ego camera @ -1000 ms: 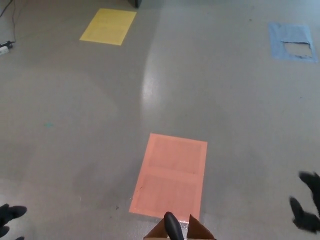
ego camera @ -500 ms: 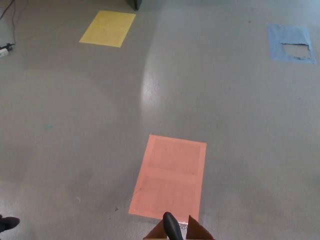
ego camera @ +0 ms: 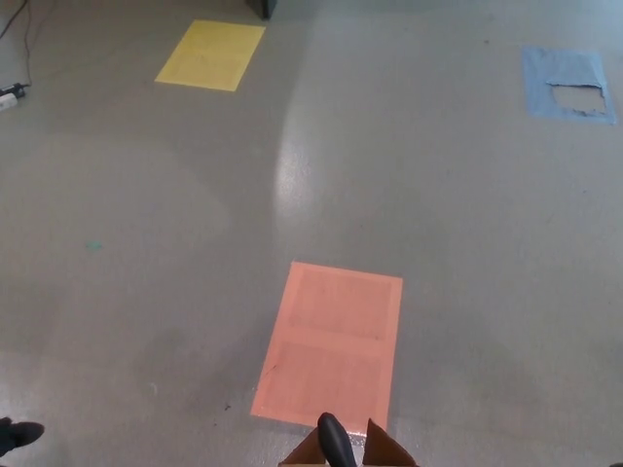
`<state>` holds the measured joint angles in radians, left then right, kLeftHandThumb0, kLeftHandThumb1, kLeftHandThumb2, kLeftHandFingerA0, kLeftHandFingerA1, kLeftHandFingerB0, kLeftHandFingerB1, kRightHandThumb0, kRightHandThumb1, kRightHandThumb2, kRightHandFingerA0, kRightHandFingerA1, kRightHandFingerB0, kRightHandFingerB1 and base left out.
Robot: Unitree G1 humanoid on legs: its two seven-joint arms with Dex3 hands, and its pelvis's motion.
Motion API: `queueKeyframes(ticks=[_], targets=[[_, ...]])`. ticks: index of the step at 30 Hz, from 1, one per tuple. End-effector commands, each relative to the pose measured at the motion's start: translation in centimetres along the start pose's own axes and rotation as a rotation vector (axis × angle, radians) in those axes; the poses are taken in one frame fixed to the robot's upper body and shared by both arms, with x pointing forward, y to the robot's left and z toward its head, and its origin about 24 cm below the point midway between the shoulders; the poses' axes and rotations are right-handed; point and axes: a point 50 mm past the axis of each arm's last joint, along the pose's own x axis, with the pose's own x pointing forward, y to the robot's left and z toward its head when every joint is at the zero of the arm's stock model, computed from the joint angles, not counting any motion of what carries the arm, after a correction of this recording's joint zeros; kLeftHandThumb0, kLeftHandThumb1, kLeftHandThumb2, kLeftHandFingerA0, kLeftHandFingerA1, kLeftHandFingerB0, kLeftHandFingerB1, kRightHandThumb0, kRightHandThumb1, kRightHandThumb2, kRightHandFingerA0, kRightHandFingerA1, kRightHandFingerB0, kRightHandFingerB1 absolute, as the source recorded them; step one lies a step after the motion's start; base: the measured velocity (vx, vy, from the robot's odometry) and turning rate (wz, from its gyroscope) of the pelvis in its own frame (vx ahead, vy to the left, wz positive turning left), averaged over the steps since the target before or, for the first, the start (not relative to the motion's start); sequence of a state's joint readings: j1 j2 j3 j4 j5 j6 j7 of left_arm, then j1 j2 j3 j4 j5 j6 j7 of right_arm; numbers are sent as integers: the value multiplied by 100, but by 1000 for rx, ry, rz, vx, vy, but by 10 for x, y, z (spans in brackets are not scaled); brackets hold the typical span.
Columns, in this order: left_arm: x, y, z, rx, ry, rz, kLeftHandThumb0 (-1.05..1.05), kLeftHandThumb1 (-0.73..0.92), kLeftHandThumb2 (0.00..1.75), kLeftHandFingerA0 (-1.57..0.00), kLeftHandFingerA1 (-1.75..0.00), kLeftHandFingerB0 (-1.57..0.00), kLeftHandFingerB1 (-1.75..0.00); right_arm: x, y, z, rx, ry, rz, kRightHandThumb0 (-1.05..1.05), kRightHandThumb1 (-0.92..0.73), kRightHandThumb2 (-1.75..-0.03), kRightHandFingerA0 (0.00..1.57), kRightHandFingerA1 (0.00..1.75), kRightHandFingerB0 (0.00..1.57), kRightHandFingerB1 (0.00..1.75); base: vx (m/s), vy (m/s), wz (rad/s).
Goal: An air pump is kept on top of a storage box on the floor and the robot uses its right hand to press down on the handle of the pump to compress it
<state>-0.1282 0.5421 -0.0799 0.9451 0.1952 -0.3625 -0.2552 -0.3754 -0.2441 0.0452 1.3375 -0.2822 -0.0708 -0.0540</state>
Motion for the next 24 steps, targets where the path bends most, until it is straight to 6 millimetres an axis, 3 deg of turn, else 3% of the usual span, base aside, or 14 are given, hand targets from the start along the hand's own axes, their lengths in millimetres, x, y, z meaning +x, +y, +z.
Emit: queueKeyframes(ticks=[1, 4, 5, 7, 9, 10, 20, 21, 24], targets=[[3, 3, 1, 7, 23, 7, -65, 92, 70, -24, -34, -16, -29, 2, -12, 6, -18, 0, -9, -64, -78, -105, 5, 37, 5, 33, 0, 0, 0], [4, -1, 0, -2, 26, -4, -64, 92, 70, -23, -33, -16, -29, 2, -14, 6, -48, -5, -9, -64, -78, -105, 5, 39, 5, 34, 0, 0, 0], [3, -4, -3, -5, 32, -11, -32, 61, 114, -1, -47, -1, -46, 1, -13, 3, -58, 0, -4, -70, -81, -105, 7, 33, 7, 28, 0, 0, 0], [3, -4, -3, -14, 37, -13, -33, 61, 114, 0, -47, 0, -46, 1, -13, 5, -67, -3, 4, -70, -81, -105, 6, 34, 8, 29, 0, 0, 0], [2, -3, -3, -15, 32, -15, -33, 61, 114, -1, -47, 0, -47, 2, -13, 6, -63, -5, 0, -64, -79, -105, 3, 36, 6, 33, 0, 0, 0], [3, -3, -3, -14, 33, -14, -63, 92, 69, -23, -33, -16, -29, 2, -13, 6, -58, -5, -1, -64, -78, -105, 2, 37, 6, 33, 0, 0, 0], [3, -2, -2, -1, 42, -9, -65, 92, 70, -22, -33, -16, -29, 2, -14, 10, -52, -18, 6, -71, -79, -103, 2, 35, 12, 32, 0, 0, 0], [3, -2, -2, -4, 41, -11, -65, 92, 70, -22, -33, -16, -29, 2, -14, 10, -55, -16, 6, -61, -77, -103, 3, 39, 7, 34, 0, 0, 0], [3, -2, -3, -4, 44, -13, -64, 92, 69, -23, -33, -17, -28, 2, -13, 9, -76, -15, 11, -64, -78, -104, 3, 39, 6, 33, 0, 0, 0]])
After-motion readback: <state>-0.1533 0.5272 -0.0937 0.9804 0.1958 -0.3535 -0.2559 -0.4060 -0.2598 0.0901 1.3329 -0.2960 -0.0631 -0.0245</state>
